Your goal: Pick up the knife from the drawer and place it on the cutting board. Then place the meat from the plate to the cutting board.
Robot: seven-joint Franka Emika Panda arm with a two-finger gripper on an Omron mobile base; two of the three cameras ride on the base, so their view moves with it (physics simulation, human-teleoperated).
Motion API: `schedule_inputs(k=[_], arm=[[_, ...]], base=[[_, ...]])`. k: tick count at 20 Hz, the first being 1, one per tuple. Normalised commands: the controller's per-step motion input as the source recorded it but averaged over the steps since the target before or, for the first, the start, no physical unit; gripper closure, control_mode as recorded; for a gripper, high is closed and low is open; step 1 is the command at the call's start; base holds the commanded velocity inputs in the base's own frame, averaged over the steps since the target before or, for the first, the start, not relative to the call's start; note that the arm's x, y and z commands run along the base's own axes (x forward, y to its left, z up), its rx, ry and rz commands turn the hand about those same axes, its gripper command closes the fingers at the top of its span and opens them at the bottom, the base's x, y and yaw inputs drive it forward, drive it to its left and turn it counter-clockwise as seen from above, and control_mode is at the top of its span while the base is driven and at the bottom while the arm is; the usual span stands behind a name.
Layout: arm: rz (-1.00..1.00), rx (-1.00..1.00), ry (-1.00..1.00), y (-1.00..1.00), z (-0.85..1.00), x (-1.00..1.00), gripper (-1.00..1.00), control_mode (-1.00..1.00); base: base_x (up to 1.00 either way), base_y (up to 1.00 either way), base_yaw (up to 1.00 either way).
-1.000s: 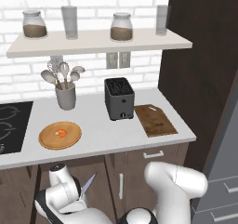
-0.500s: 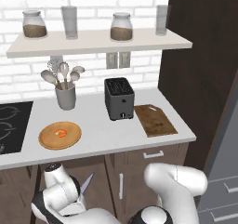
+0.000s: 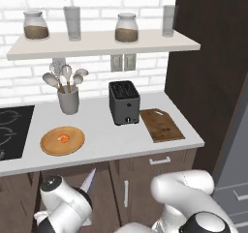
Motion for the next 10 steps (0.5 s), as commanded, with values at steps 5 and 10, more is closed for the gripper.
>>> schedule_inputs(k=[5,10], arm=[[0.00,0.00,-0.29,-0.21,0.60,-0.11,1.00,-1.00],[0.00,0.00,-0.09,-0.49,0.83,0.04,1.00,-1.00]], base=[[0.00,0.00,0.00],[0.00,0.00,0.00]])
